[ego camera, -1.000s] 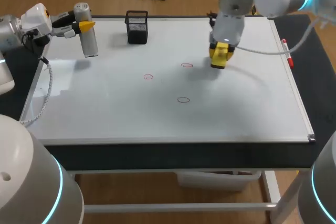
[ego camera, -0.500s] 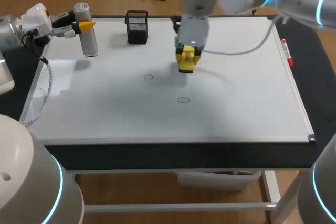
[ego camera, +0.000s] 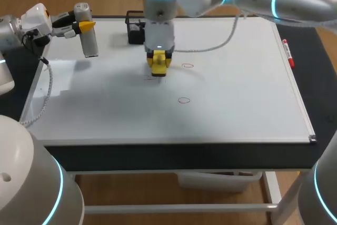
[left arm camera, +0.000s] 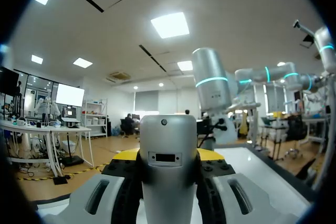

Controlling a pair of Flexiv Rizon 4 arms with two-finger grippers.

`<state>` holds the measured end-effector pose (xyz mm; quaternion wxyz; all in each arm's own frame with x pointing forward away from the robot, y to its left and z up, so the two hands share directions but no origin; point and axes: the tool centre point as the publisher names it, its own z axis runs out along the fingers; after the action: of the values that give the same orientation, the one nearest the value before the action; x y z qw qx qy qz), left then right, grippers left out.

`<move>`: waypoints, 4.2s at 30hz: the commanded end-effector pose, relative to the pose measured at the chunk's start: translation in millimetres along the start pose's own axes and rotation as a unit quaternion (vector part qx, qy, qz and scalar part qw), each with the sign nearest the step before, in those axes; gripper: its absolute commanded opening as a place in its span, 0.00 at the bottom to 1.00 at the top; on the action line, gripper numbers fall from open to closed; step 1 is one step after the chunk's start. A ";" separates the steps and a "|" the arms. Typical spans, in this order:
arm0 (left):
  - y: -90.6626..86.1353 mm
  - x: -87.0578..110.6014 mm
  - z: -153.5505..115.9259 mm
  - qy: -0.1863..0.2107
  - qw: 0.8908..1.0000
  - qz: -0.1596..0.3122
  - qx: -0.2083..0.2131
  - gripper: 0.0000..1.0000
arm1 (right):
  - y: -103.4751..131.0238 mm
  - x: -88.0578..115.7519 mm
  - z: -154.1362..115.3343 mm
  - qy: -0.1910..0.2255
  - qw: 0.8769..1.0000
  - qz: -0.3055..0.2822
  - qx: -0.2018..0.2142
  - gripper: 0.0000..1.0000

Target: Pick up the inspection probe, press it on each red-marked spot on the whiteboard one by one, put down the probe, pick up the eraser, and wipe off all the red marks.

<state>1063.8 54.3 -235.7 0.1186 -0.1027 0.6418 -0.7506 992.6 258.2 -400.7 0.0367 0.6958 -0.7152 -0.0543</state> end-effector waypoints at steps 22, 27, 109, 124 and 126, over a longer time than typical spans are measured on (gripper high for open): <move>-0.7 0.9 0.8 -0.002 1.000 0.001 0.000 0.00 | -0.1 -61.1 13.6 0.060 0.998 0.003 0.004 0.00; -0.7 0.9 0.8 -0.002 1.000 0.001 0.000 0.00 | 3.8 -64.8 16.0 0.042 0.999 0.001 -0.001 0.00; -0.7 0.9 0.8 -0.002 1.000 0.001 0.000 0.00 | -18.3 69.0 -21.2 0.033 0.998 0.030 0.051 0.00; -0.7 0.9 0.8 -0.002 1.000 0.001 0.000 0.00 | -39.3 197.5 -35.1 0.021 0.988 0.143 0.054 0.00; -0.7 0.9 0.8 -0.002 1.000 0.001 0.000 0.00 | -39.1 214.2 -36.0 0.018 0.985 0.162 0.054 0.00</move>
<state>1063.7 54.4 -235.7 0.1187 -0.1028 0.6418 -0.7506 1041.6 80.4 -382.0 0.0375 0.5752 -0.8171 0.0143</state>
